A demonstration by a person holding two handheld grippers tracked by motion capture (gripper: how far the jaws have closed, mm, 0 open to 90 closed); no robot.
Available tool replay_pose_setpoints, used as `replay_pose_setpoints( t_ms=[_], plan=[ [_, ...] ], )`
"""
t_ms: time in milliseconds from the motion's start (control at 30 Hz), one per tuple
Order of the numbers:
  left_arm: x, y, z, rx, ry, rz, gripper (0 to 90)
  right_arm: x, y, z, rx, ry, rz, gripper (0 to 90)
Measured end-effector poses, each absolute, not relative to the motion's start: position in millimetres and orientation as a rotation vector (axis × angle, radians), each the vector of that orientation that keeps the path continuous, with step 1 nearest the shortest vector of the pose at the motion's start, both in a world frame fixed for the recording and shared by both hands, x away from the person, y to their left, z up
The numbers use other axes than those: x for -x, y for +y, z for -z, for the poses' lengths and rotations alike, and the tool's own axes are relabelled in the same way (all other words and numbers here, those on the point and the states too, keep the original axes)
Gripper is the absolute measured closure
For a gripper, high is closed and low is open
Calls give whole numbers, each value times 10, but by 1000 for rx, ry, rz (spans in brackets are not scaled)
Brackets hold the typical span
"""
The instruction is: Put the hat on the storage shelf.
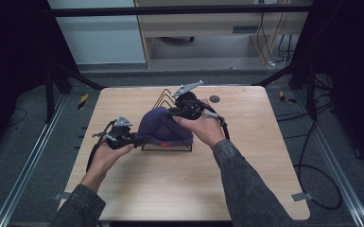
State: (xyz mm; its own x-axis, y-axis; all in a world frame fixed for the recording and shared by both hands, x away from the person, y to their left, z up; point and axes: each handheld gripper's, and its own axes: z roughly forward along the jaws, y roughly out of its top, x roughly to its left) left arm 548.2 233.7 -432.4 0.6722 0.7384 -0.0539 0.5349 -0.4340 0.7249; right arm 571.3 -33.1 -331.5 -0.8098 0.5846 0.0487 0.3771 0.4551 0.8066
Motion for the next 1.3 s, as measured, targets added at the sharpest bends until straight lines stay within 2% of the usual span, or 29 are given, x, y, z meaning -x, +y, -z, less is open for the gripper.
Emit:
replay_pose_setpoints(
  t_ms=[300, 1300],
  plan=[
    [-5482, 2344, 4372, -2157, 977, -357, 628, -5702, -356, 3285, -844, 2461, -1298, 648],
    [-5498, 2432, 4561, -2150, 1029, -333, 602, -5657, -689, 3287, -907, 2402, -1320, 577]
  ],
)
